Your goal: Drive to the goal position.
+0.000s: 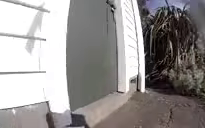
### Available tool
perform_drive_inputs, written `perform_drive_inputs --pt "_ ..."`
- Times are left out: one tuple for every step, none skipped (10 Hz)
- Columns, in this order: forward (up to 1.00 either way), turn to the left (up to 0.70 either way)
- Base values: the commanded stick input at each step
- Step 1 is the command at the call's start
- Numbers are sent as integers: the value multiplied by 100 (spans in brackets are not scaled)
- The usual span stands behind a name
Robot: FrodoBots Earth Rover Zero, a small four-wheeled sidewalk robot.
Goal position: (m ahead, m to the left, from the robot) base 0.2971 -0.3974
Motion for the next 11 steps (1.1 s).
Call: perform_drive_inputs --pt "70 0" --pt "70 0" --pt "0 -70" --pt "0 -70" --pt "0 -70" --pt "0 -70" --pt "0 -70" --pt "0 -70" --pt "0 -70" --pt "0 -70" --pt "0 -70"
